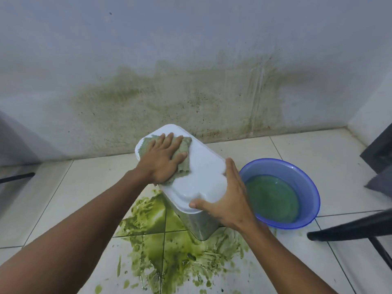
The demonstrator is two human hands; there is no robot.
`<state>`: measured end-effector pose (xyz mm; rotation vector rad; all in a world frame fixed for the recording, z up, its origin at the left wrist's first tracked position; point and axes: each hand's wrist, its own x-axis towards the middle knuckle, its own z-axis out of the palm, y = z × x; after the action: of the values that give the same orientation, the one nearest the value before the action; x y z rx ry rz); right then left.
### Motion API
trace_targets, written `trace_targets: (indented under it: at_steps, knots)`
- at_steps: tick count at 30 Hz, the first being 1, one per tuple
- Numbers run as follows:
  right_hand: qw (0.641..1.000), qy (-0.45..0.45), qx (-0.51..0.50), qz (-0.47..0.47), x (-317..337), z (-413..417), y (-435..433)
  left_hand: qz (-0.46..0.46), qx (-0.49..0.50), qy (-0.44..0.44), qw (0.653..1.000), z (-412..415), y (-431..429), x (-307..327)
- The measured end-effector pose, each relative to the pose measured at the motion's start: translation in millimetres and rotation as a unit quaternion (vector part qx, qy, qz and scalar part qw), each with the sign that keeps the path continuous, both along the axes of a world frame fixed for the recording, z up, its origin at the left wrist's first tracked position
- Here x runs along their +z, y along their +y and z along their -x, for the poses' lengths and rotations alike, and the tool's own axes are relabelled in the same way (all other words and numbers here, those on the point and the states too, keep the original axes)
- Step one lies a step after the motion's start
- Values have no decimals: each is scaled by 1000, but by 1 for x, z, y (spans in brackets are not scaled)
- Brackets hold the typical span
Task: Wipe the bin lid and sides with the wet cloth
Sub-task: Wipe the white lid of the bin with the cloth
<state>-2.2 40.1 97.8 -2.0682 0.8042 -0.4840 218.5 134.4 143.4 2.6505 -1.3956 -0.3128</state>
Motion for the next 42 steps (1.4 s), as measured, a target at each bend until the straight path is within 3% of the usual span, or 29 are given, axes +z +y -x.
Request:
trace_targets:
  at_steps: [5,11,13,18,23,29,36,42]
  knots:
    - [999,-33,13,-1,3,6,-19,-18,-47,-11,999,32,-44,2]
    - [994,-40,96,-17,8,4,-32,23,-194,1,981,65,13,3]
    - [993,-30,114,-10,8,-4,-31,20,-164,0,986,42,25,4]
    - [990,-55,129,-11,10,-10,-26,-14,29,-18,999,-2,-16,1]
    - [988,-70,126,-45,7,-8,-25,2,-68,-9,998,64,-49,0]
    - [988,-58,140,-19,-2,-15,-26,23,-151,-12,988,74,25,0]
    - [989,-65,133,-5,7,-8,-27,-14,84,-32,996,-22,16,-1]
    - [990,-24,139,2,12,-6,-23,12,-4,-13,1000,39,-4,0]
